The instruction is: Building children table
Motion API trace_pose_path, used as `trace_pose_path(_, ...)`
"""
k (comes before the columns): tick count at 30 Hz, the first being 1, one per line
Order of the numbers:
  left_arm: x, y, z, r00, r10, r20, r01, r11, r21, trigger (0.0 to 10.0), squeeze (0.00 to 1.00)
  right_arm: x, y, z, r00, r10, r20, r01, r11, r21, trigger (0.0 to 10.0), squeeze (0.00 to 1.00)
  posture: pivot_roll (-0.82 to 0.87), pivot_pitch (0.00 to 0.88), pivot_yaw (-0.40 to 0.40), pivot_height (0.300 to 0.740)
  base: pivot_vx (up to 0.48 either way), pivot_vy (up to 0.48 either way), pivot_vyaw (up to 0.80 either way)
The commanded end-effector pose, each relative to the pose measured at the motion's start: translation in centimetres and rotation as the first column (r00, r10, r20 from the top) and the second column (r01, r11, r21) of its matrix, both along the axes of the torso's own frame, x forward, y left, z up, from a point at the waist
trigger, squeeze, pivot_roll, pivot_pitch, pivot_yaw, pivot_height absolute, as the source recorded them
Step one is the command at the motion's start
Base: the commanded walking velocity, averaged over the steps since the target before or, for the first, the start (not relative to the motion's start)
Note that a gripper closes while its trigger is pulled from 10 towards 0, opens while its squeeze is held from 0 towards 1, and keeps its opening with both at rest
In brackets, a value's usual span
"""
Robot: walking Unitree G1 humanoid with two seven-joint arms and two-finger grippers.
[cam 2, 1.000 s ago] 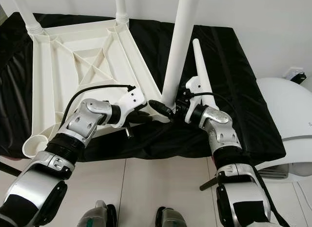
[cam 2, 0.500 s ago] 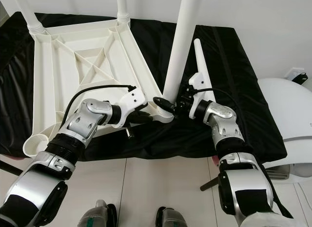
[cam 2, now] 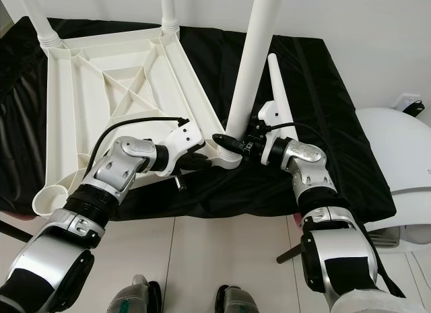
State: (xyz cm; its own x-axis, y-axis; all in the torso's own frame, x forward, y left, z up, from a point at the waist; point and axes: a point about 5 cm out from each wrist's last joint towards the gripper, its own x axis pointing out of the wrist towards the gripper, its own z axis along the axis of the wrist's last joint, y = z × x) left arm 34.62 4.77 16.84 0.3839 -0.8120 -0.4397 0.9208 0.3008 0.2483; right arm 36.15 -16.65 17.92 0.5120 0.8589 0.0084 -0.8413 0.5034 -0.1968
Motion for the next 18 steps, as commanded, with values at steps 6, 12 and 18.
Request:
trace_pose_path(6,0.6,0.6,-0.2,0.988,0.145,0.056,-0.144,0.989,-0.019,10.0,0.0,-0.5,-0.6,-0.7,0.999,-0.049,-0.023,0.05,0.996,0.075,4.7,0.0,0.01,0.109,-0.011,0.74,0.0,0.0,0.0)
trace_pose_path(12,0.6,0.6,-0.2,0.988,0.145,0.054,-0.144,0.989,-0.019,10.0,0.0,-1.0,-0.4,-1.3,0.995,-0.099,-0.02,0.1,0.989,0.111,10.0,0.0,0.01,0.111,-0.011,0.74,0.0,0.0,0.0)
trace_pose_path(18,0.6,0.5,-0.2,0.988,0.143,0.054,-0.142,0.99,-0.018,10.0,0.0,-1.4,-0.3,-1.3,0.99,-0.142,-0.015,0.143,0.979,0.148,10.0,0.0,0.01,0.112,-0.012,0.74,0.0,0.0,0.0)
